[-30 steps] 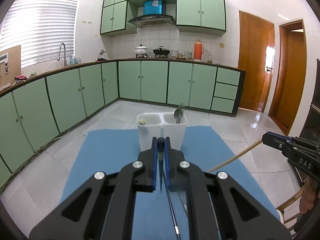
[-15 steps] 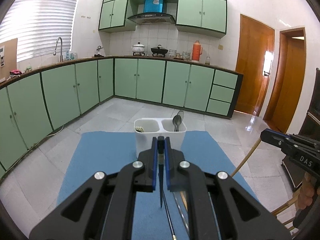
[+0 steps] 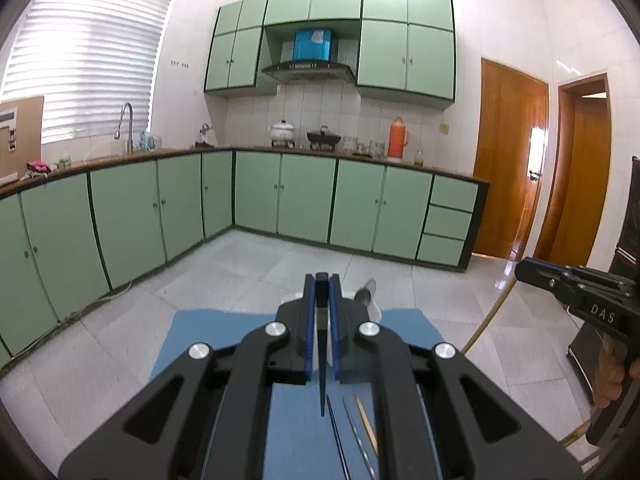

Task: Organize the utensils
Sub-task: 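Lift both chopsticks and carry them toward the white holder, then lower both chopsticks into the holder and open both tools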

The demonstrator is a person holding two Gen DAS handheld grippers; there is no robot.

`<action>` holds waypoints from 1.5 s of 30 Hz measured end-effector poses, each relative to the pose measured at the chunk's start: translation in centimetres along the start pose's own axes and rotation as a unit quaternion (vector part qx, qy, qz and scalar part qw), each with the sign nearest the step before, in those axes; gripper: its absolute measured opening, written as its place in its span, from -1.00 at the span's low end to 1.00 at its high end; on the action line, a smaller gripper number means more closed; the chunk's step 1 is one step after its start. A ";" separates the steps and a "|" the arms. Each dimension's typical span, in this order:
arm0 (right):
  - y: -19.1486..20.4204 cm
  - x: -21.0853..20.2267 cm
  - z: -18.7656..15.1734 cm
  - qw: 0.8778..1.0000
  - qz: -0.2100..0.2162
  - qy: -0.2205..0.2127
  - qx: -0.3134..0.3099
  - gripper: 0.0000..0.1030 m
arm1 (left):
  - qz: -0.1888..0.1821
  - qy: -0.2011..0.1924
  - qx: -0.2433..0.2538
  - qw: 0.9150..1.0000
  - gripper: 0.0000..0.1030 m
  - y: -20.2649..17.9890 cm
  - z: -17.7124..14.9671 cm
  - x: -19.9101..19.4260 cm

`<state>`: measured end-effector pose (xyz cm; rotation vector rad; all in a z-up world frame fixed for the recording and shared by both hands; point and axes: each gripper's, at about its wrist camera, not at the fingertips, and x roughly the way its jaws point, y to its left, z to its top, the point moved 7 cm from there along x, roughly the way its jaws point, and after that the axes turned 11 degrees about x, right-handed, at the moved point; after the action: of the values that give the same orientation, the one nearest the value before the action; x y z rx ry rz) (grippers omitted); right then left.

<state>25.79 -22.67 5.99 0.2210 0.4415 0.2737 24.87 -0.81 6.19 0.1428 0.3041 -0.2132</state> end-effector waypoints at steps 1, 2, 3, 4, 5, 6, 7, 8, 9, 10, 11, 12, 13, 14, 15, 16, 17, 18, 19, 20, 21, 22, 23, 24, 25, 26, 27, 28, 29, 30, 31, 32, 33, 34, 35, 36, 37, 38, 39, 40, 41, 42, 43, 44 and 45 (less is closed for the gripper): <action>0.4 0.1 0.7 1.000 0.003 -0.006 -0.005 -0.87 | 0.001 -0.005 0.000 1.000 -0.89 0.1 0.5 0.0; 0.8 0.3 1.4 1.000 0.006 -0.010 -0.010 -0.87 | 0.004 -0.012 -0.001 1.000 -0.89 0.3 1.2 0.2; 1.1 0.6 2.0 1.000 0.009 -0.013 -0.014 -0.87 | 0.004 -0.016 -0.003 1.000 -0.89 0.5 1.8 0.2; 1.5 0.9 2.6 1.000 0.013 -0.015 -0.016 -0.87 | 0.004 -0.021 -0.006 1.000 -0.89 0.6 2.4 0.4; 1.8 1.3 3.2 1.000 0.018 -0.016 -0.018 -0.87 | 0.004 -0.027 -0.008 1.000 -0.89 0.8 3.2 0.6; 2.1 1.6 3.6 0.999 0.020 -0.017 -0.019 -0.87 | 0.005 -0.032 -0.008 0.999 -0.89 0.9 3.8 0.7; 2.3 2.0 4.2 0.999 0.022 -0.019 -0.020 -0.87 | 0.007 -0.040 -0.009 0.999 -0.89 1.1 4.6 1.0; 2.6 2.5 4.8 0.999 0.025 -0.023 -0.021 -0.87 | 0.008 -0.045 -0.009 0.999 -0.89 1.1 5.3 1.2; 2.8 2.8 5.2 0.999 0.026 -0.024 -0.022 -0.87 | 0.008 -0.050 -0.010 0.999 -0.89 1.1 5.9 1.4; 3.0 3.3 5.8 0.999 0.026 -0.026 -0.023 -0.87 | 0.008 -0.054 -0.012 0.998 -0.89 1.2 6.5 1.5; 3.1 3.7 6.3 0.999 0.026 -0.029 -0.023 -0.87 | 0.008 -0.061 -0.014 0.998 -0.89 1.3 7.3 1.8; 3.3 4.1 6.8 0.999 0.026 -0.032 -0.024 -0.87 | 0.007 -0.068 -0.014 0.998 -0.89 1.3 8.0 2.1; 3.4 4.4 7.1 0.999 0.025 -0.034 -0.024 -0.87 | 0.007 -0.074 -0.015 0.997 -0.89 1.2 8.6 2.3; 3.5 4.9 7.7 0.999 0.025 -0.037 -0.024 -0.87 | 0.007 -0.080 -0.016 0.997 -0.89 1.2 9.4 2.7; 3.5 5.3 8.1 0.999 0.027 -0.038 -0.023 -0.87 | 0.007 -0.084 -0.016 0.996 -0.89 1.1 9.9 3.0; 3.5 5.8 8.5 0.999 0.027 -0.040 -0.023 -0.87 | 0.011 -0.088 -0.014 0.996 -0.89 1.0 10.3 3.4; 3.5 6.4 8.9 0.999 0.026 -0.041 -0.023 -0.87 | 0.015 -0.091 -0.011 0.996 -0.89 1.0 10.8 4.1; 3.5 6.9 9.2 0.999 0.024 -0.042 -0.024 -0.87 | 0.016 -0.092 -0.011 0.996 -0.89 1.0 11.0 4.6; 3.4 7.5 9.4 0.999 0.021 -0.043 -0.024 -0.87 | 0.018 -0.093 -0.011 0.995 -0.89 1.0 11.2 5.6; 3.3 8.4 9.7 0.999 0.019 -0.041 -0.024 -0.87 | 0.020 -0.092 -0.012 0.996 -0.89 1.0 11.3 6.3; 3.3 9.0 9.8 0.999 0.019 -0.039 -0.024 -0.87 | 0.018 -0.088 -0.014 0.996 -0.89 1.0 11.1 7.2; 3.1 9.7 9.8 0.999 0.018 -0.038 -0.022 -0.87 | 0.017 -0.085 -0.017 0.996 -0.89 1.0 10.9 8.2; 2.9 10.4 9.8 0.999 0.017 -0.035 -0.021 -0.87 | 0.019 -0.081 -0.016 0.996 -0.89 1.1 10.6 9.0; 2.7 11.0 9.7 0.999 0.016 -0.031 -0.020 -0.87 | 0.018 -0.074 -0.016 0.997 -0.89 1.0 10.3 10.1; 2.5 11.7 9.4 0.999 0.015 -0.027 -0.019 -0.87 | 0.017 -0.069 -0.016 0.997 -0.89 1.2 9.9 10.8; 2.1 12.6 9.0 1.000 0.012 -0.022 -0.016 -0.87 | 0.017 -0.062 -0.017 0.998 -0.89 1.2 9.3 11.9; 1.9 13.1 8.6 1.000 0.012 -0.018 -0.013 -0.87 | 0.016 -0.055 -0.017 0.998 -0.89 1.2 8.8 12.8; 1.7 13.7 8.2 1.000 0.013 -0.014 -0.008 -0.87 | 0.015 -0.045 -0.018 0.999 -0.89 1.1 8.2 13.8; 1.3 14.5 7.6 1.000 0.015 -0.008 -0.001 -0.87 | 0.016 -0.038 -0.017 0.999 -0.89 1.2 7.8 14.5; 1.2 14.9 7.3 1.000 0.015 -0.004 0.003 -0.87 | 0.016 -0.030 -0.016 0.999 -0.89 1.1 7.2 15.3; 1.0 15.5 6.7 1.000 0.016 0.001 0.007 -0.87 | 0.017 -0.021 -0.014 1.000 -0.89 1.1 6.6 16.0; 0.7 15.9 6.1 1.000 0.015 0.005 0.010 -0.87 | 0.018 -0.013 -0.013 1.000 -0.89 1.1 5.9 16.6; 0.5 16.3 5.7 1.000 0.014 0.008 0.011 -0.87 | 0.017 -0.007 -0.013 1.000 -0.89 1.2 5.3 17.2; 0.3 16.7 5.2 1.000 0.012 0.011 0.012 -0.87 | 0.017 -0.002 -0.013 1.000 -0.89 1.4 4.8 17.5; 0.2 17.0 4.8 1.000 0.011 0.015 0.015 -0.87 | 0.016 0.005 -0.015 1.000 -0.89 1.4 4.2 17.9; 0.0 17.2 4.4 1.000 0.011 0.017 0.017 -0.87 | 0.017 0.012 -0.017 1.000 -0.89 1.4 3.6 18.3; -0.1 17.4 4.1 1.000 0.010 0.020 0.018 -0.87 | 0.017 0.016 -0.017 1.000 -0.89 1.5 3.2 18.5; -0.2 17.6 3.7 1.000 0.007 0.022 0.016 -0.87 | 0.018 0.023 -0.019 0.999 -0.89 1.6 2.6 18.8; -0.2 17.8 3.4 1.000 0.006 0.023 0.016 -0.87 | 0.018 0.027 -0.019 0.999 -0.89 1.6 2.2 19.0; -0.3 17.9 3.2 1.000 0.005 0.024 0.016 -0.87 | 0.018 0.031 -0.019 0.999 -0.89 1.6 1.9 19.3; -0.3 18.1 2.9 1.000 0.004 0.025 0.017 -0.87 | 0.018 0.033 -0.018 0.999 -0.89 1.8 1.7 19.5; -0.3 18.2 2.9 1.000 0.003 0.025 0.018 -0.87 | 0.019 0.036 -0.018 0.999 -0.89 1.8 1.4 19.6; -0.4 18.3 2.6 0.999 0.003 0.026 0.020 -0.87 | 0.020 0.038 -0.017 0.999 -0.89 1.9 1.2 19.8; -0.6 18.4 2.4 0.999 0.000 0.027 0.023 -0.87 | 0.021 0.041 -0.016 0.999 -0.89 2.0 1.0 19.9; -0.7 18.4 2.2 0.999 -0.002 0.028 0.024 -0.87 | 0.021 0.044 -0.016 0.999 -0.89 2.0 0.8 19.9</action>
<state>42.95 -18.04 0.56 0.2605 0.5035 0.2656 44.13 -2.74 0.96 0.1261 0.3912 -0.1609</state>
